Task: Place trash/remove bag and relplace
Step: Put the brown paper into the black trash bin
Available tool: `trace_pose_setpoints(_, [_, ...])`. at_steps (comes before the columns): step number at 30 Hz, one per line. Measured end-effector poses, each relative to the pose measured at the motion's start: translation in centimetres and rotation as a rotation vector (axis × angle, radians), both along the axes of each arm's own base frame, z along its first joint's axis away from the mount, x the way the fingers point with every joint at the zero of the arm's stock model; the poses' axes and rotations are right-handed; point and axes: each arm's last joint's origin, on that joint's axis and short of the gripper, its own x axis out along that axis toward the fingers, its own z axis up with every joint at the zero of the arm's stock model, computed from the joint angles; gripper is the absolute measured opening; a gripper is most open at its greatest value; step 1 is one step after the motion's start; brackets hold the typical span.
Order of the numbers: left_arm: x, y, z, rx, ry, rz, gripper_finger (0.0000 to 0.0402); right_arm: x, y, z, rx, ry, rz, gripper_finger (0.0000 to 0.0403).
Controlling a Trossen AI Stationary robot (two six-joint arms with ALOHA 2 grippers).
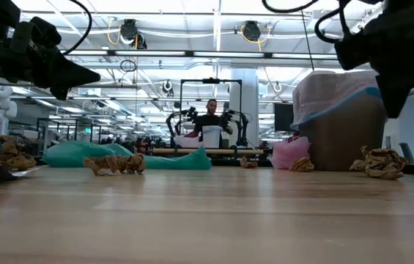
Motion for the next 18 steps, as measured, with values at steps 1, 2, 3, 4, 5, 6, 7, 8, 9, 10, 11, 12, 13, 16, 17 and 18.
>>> trace_pose_setpoints(1, [0.0, 0.0, 0.0, 0.000, 0.000, 0.000, 0.0000, 0.2, 0.0, -0.3, -0.024, 0.014, -0.002, 0.0117])
trace_pose_setpoints(2, [0.0, 0.0, 0.0, 0.000, 0.000, 0.000, 0.0000, 0.3, -0.1, -0.5, -0.048, 0.033, -0.002, 0.0133])
trace_pose_setpoints(3, [0.0, 0.0, 0.0, 0.000, 0.000, 0.000, 0.0000, 0.4, -0.1, -0.8, -0.071, 0.056, -0.004, 0.0150])
trace_pose_setpoints(4, [0.0, 0.0, 0.0, 0.000, 0.000, 0.000, 0.0000, 0.4, -0.2, -1.1, -0.096, 0.079, -0.007, 0.0166])
trace_pose_setpoints(5, [0.0, 0.0, 0.0, 0.000, 0.000, 0.000, 0.0000, 0.5, -0.2, -1.3, -0.121, 0.099, -0.009, 0.0181])
trace_pose_setpoints(6, [0.0, 0.0, 0.0, 0.000, 0.000, 0.000, 0.0000, 0.6, -0.2, -1.6, -0.144, 0.116, -0.011, 0.0194])
trace_pose_setpoints(7, [0.0, 0.0, 0.0, 0.000, 0.000, 0.000, 0.0000, 0.8, -0.3, -1.9, -0.170, 0.128, -0.015, 0.0207])
trace_pose_setpoints(8, [0.0, 0.0, 0.0, 0.000, 0.000, 0.000, 0.0000, 0.9, -0.4, -2.1, -0.195, 0.138, -0.020, 0.0217])
trace_pose_setpoints(9, [0.0, 0.0, 0.0, 0.000, 0.000, 0.000, 0.0000, 1.1, -0.5, -2.4, -0.210, 0.149, -0.025, 0.0226])
trace_pose_setpoints(10, [0.0, 0.0, 0.0, 0.000, 0.000, 0.000, 0.0000, 1.3, -0.6, -2.6, -0.220, 0.159, -0.033, 0.0233])
trace_pose_setpoints(11, [0.0, 0.0, 0.0, 0.000, 0.000, 0.000, 0.0000, 1.5, -0.8, -2.9, -0.231, 0.172, -0.040, 0.0238])
trace_pose_setpoints(12, [0.0, 0.0, 0.0, 0.000, 0.000, 0.000, 0.0000, 1.7, -1.0, -3.2, -0.237, 0.188, -0.048, 0.0240])
trace_pose_setpoints(13, [0.0, 0.0, 0.0, 0.000, 0.000, 0.000, 0.0000, 1.9, -1.3, -3.5, -0.240, 0.204, -0.055, 0.0241])
trace_pose_setpoints(16, [0.0, 0.0, 0.0, 0.000, 0.000, 0.000, 0.0000, 2.4, -2.0, -4.6, -0.247, 0.261, -0.081, 0.0236])
trace_pose_setpoints(17, [0.0, 0.0, 0.0, 0.000, 0.000, 0.000, 0.0000, 2.4, -2.3, -4.9, -0.247, 0.278, -0.095, 0.0232])
trace_pose_setpoints(18, [0.0, 0.0, 0.0, 0.000, 0.000, 0.000, 0.0000, 2.5, -2.6, -5.4, -0.244, 0.297, -0.112, 0.0227])
